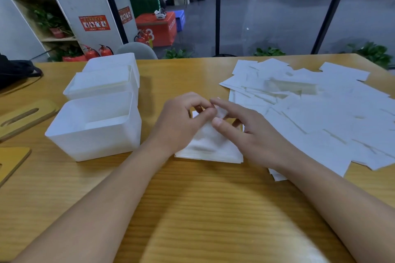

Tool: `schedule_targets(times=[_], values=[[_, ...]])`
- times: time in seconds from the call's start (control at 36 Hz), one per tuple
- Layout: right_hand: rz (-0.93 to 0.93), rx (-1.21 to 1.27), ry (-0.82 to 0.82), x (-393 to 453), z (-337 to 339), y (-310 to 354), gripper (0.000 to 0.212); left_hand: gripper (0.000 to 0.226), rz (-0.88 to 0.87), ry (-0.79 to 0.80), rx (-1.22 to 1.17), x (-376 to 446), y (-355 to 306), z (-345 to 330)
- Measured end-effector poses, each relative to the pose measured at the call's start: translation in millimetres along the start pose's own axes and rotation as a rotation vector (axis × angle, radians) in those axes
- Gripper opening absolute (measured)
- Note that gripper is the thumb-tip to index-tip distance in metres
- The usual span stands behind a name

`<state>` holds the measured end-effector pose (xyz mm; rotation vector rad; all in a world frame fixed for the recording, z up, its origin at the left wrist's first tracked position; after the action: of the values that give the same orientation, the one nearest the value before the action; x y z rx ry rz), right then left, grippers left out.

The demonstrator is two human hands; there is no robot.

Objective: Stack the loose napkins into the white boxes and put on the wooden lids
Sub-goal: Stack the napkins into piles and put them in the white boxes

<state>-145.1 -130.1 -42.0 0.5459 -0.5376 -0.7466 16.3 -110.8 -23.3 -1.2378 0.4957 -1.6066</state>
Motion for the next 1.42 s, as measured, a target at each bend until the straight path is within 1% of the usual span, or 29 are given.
schedule_targets(times=[0.06, 0.11, 0.19, 0.31, 0.36, 0.39, 0.44, 0.5, 0.53, 0.58, 0.67, 0.72, 0.81, 0.89, 0.97, 1.08, 1.17, 1.25, 1.31, 1.33, 1.36, 1.42], values=[[-0.033, -0.005, -0.030, 0.7, 1.4, -3.8, 0.050, 0.010, 0.005, 0.061, -0.007, -2.2, 1.9, -9.8], [-0.071, -0.028, -0.057, 1.7, 3.2, -10.7, 0.050, 0.012, 0.002, 0.076, -0.019, -3.4, 1.2, -11.7], [-0.072, -0.041, -0.105, 1.3, 9.8, -13.4, 0.041, 0.016, -0.023, 0.029, 0.001, -1.4, -1.6, -3.1], [-0.022, 0.031, -0.230, -2.0, 24.2, -4.0, 0.022, 0.004, -0.037, -0.045, 0.076, -0.3, -8.1, 9.1], [0.031, 0.043, -0.270, -2.8, 28.4, -0.3, 0.008, 0.025, -0.031, -0.060, 0.076, 0.1, -11.4, 14.3], [0.058, 0.040, -0.279, -3.6, 29.5, 0.9, 0.009, 0.040, -0.015, -0.037, 0.066, 0.2, -11.8, 14.9], [0.120, 0.012, -0.292, -6.6, 33.7, 6.6, 0.020, 0.064, 0.049, 0.042, 0.038, 0.1, -10.9, 12.1], [0.166, -0.030, -0.296, -8.8, 38.1, 11.8, 0.025, 0.072, 0.122, 0.080, -0.031, -0.4, -6.0, 12.0], [0.168, -0.035, -0.300, -8.8, 40.1, 11.7, 0.026, 0.071, 0.148, 0.071, -0.089, 0.0, -3.3, 15.1], [0.133, -0.002, -0.299, -6.6, 43.6, 5.1, 0.026, 0.056, 0.173, 0.050, -0.197, 3.1, -0.8, 21.4], [0.063, 0.066, -0.244, -2.6, 42.7, -3.5, 0.026, 0.023, 0.148, 0.014, -0.191, 4.8, -3.6, 31.2], [0.019, 0.069, -0.203, -1.3, 41.8, -7.8, 0.025, 0.017, 0.161, -0.028, -0.176, 4.8, -2.3, 37.8], [-0.088, 0.123, -0.062, -0.5, 29.2, -16.6, 0.027, 0.019, 0.229, -0.004, -0.107, 0.6, 7.1, 37.0], [-0.144, -0.004, 0.017, -1.1, 18.4, -24.6, 0.028, 0.022, 0.246, 0.060, 0.030, -4.5, 17.3, 29.0], [-0.172, -0.070, 0.033, -0.7, 13.8, -31.0, 0.032, 0.026, 0.288, 0.096, 0.127, -7.7, 28.6, 21.9], [-0.183, -0.153, 0.042, 0.6, 10.7, -36.9, 0.034, 0.031, 0.321, 0.131, 0.189, -10.4, 37.1, 18.8], [-0.182, -0.234, 0.079, -0.6, 7.7, -39.5, 0.036, 0.033, 0.322, 0.161, 0.242, -11.1, 37.3, 17.9], [-0.193, -0.277, 0.002, 0.0, 23.5, -41.5, 0.038, 0.039, 0.313, 0.216, 0.279, -11.5, 33.8, 18.7], [-0.170, -0.285, -0.056, 1.1, 34.6, -38.4, 0.038, 0.046, 0.320, 0.248, 0.285, -13.2, 34.8, 19.4], [-0.156, -0.286, -0.059, 1.3, 35.7, -36.6, 0.039, 0.050, 0.334, 0.279, 0.289, -15.5, 36.8, 17.3], [-0.145, -0.287, -0.037, 1.1, 33.1, -34.9, 0.041, 0.055, 0.356, 0.319, 0.296, -19.1, 39.7, 13.6], [-0.132, -0.303, 0.053, -0.7, 20.1, -32.0, 0.052, 0.067, 0.389, 0.403, 0.326, -26.2, 44.7, 4.6]])
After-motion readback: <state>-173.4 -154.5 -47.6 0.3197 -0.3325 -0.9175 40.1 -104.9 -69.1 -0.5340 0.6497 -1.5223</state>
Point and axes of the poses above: each hand's wrist, its own x-axis towards the middle knuckle, its own z-axis out of the back of the hand, y = z × x, the point moved 10 cm from there along x, towards the middle knuckle, and after that the axes turned 13 degrees about -x, right-handed, at the moved point
